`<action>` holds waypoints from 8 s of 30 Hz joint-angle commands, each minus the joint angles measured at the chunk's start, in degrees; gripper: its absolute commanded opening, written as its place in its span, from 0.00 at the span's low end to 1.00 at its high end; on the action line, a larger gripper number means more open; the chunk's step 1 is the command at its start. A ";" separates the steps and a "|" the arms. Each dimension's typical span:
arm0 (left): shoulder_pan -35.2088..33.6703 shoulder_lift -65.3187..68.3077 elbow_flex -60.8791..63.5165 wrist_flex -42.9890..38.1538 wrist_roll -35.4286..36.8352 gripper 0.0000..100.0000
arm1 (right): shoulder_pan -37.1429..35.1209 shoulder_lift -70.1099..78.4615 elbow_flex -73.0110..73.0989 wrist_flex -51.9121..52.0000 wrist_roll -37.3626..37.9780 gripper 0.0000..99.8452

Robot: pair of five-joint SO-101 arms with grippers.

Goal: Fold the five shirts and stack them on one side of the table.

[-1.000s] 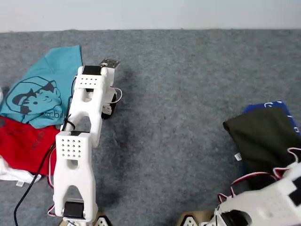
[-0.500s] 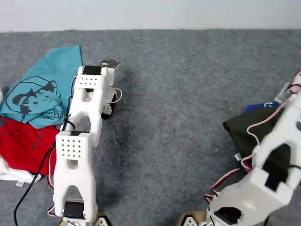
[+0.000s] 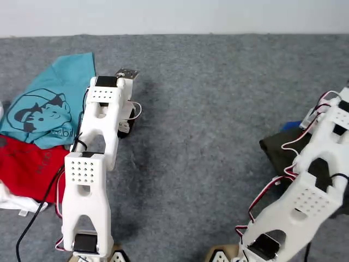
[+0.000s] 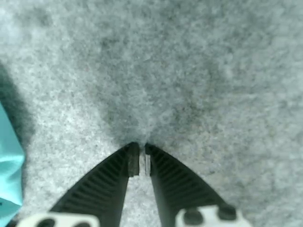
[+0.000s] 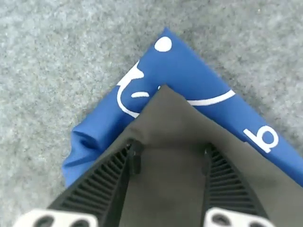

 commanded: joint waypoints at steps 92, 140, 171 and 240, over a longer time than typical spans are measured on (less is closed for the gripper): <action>-18.90 -49.67 30.29 5.01 -10.46 0.12 | -6.64 -33.54 7.47 38.29 11.16 0.22; 26.11 -53.63 -6.99 2.73 -14.42 0.01 | -3.56 -33.45 8.44 37.49 9.58 0.13; -11.08 -37.27 6.46 4.92 -14.42 0.01 | -17.54 -33.54 12.66 37.05 15.65 0.13; -24.35 -21.36 21.76 5.01 -14.07 0.01 | -59.74 -10.59 12.13 18.59 18.99 0.14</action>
